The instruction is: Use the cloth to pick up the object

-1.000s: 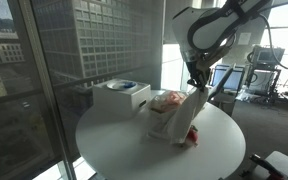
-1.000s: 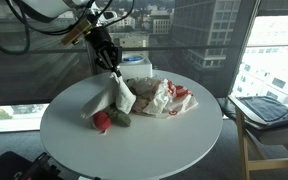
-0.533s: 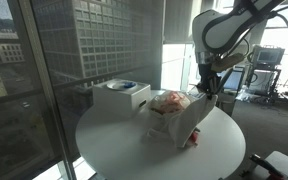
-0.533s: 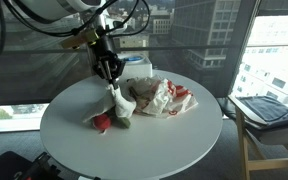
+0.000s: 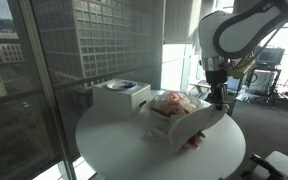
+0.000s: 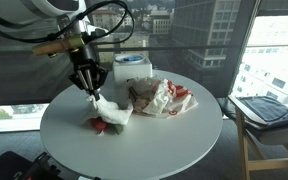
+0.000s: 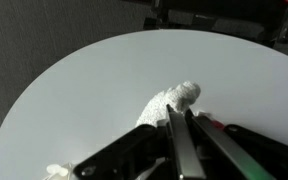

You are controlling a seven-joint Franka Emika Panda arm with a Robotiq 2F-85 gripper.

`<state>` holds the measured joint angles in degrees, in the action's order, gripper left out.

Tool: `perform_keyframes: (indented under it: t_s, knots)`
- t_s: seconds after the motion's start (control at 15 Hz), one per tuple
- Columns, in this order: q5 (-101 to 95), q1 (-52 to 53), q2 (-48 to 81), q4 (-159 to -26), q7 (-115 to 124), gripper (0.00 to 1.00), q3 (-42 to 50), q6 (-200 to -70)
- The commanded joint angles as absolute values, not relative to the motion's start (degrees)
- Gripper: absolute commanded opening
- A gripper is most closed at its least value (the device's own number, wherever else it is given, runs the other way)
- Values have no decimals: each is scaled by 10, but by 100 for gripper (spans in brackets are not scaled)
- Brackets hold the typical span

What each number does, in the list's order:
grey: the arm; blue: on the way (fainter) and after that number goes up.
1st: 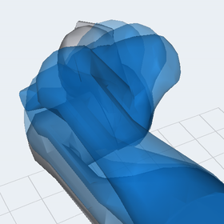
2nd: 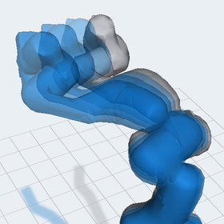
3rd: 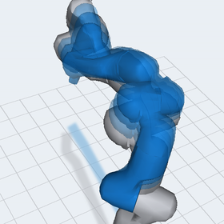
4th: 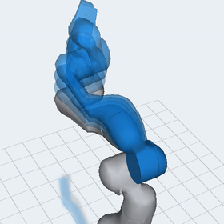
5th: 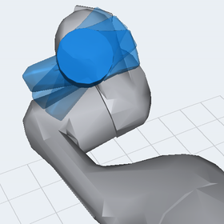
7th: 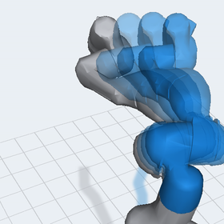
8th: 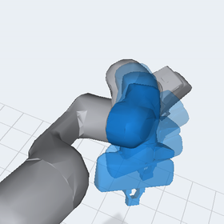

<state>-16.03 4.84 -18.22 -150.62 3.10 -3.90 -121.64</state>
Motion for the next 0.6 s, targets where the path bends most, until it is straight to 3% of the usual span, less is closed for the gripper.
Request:
perform_keyframes:
  t_s: [0.0,0.2,0.27,0.4,0.53]
  knots:
    - [-158,51,-191,-1547,-32,12,-35,-1245]
    - [-113,79,-196,-1571,-97,11,-40,-1260]
    - [-105,85,-191,-1572,-106,36,-44,-1258]
    - [-99,92,-185,-1570,-99,41,-54,-1250]
    - [-104,94,-186,-1557,-58,57,-70,-1231]
